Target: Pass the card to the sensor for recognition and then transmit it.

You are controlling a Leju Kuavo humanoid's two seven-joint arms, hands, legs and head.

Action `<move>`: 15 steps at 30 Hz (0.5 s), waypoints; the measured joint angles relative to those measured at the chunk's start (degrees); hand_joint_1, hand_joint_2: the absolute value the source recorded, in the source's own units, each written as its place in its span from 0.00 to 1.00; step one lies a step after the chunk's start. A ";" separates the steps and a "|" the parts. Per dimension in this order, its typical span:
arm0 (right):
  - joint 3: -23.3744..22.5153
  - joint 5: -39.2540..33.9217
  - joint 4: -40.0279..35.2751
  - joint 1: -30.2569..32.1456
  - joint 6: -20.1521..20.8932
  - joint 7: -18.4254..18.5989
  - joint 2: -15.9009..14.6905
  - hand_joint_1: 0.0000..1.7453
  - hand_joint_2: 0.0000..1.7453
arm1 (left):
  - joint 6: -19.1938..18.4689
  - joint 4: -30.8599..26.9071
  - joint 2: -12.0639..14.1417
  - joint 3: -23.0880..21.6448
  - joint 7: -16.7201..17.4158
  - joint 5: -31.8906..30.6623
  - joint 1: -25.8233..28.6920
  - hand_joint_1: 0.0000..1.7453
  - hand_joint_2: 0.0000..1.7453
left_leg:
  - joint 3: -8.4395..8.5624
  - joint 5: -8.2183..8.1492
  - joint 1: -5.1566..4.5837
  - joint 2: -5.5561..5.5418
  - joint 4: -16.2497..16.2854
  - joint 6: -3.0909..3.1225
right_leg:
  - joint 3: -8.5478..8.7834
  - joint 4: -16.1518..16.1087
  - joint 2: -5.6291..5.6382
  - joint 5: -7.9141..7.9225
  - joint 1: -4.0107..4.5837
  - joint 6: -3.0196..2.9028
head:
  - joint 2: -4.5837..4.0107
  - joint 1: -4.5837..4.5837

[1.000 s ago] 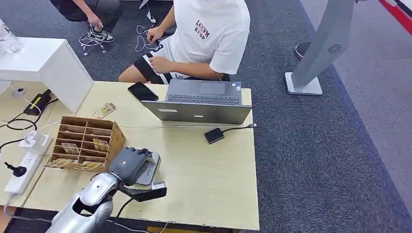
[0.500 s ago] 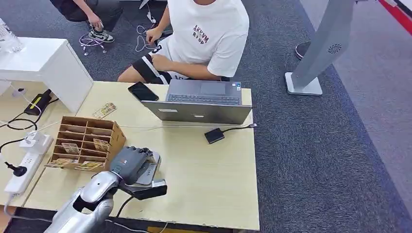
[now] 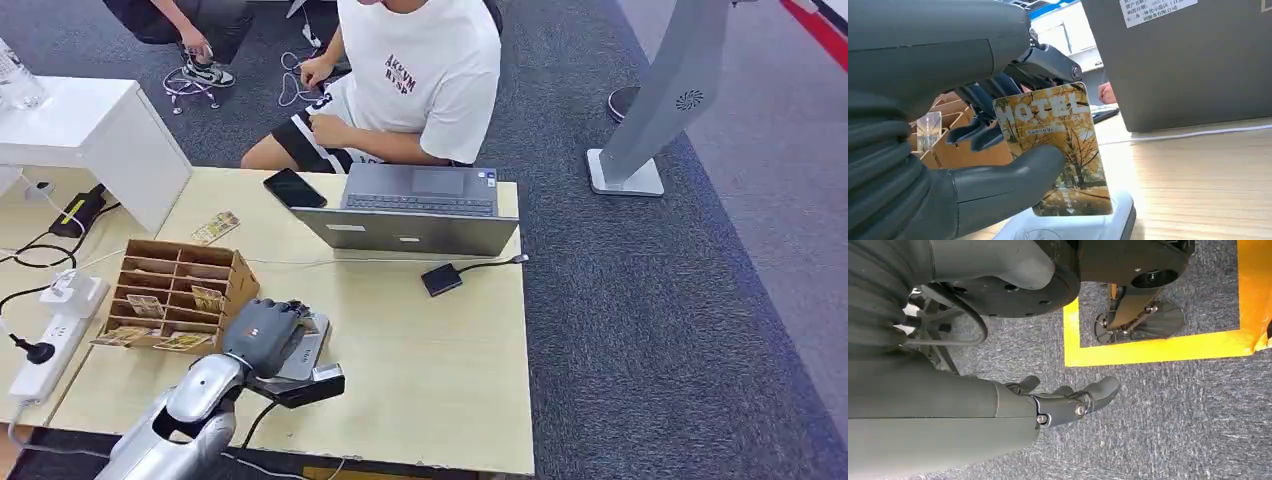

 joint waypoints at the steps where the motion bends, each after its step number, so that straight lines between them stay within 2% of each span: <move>1: 0.00 0.00 0.00 0.00 -0.07 0.07 0.00 0.00 1.00 | 0.00 0.00 0.00 0.02 0.00 0.07 0.04 1.00 1.00 | 0.00 0.00 0.00 0.00 0.00 0.00 | 0.00 0.00 0.00 0.00 0.00 0.00 | 0.00 0.00; 7: 0.00 -0.02 0.02 0.06 -0.68 0.68 0.00 0.00 1.00 | 0.22 0.00 -0.02 1.14 0.00 0.61 0.77 1.00 1.00 | 0.00 0.00 0.00 0.00 0.00 0.00 | 0.00 0.00 0.00 0.00 0.00 0.00 | 0.00 0.00; 11: 0.00 -0.11 0.02 0.06 -0.68 0.83 -0.02 0.00 1.00 | 1.84 0.00 -0.53 2.01 -0.20 0.72 0.62 1.00 1.00 | 0.01 0.00 0.00 0.00 0.00 0.00 | -0.01 0.00 0.00 0.00 0.00 0.00 | 0.00 0.00; 15: 0.00 -0.13 0.02 0.06 -0.66 0.64 -0.02 0.00 1.00 | 1.22 -0.04 -0.90 2.47 -0.26 0.94 -0.13 1.00 1.00 | 0.01 0.00 0.00 0.00 0.00 0.00 | -0.01 0.00 0.00 0.00 0.00 0.00 | 0.00 0.00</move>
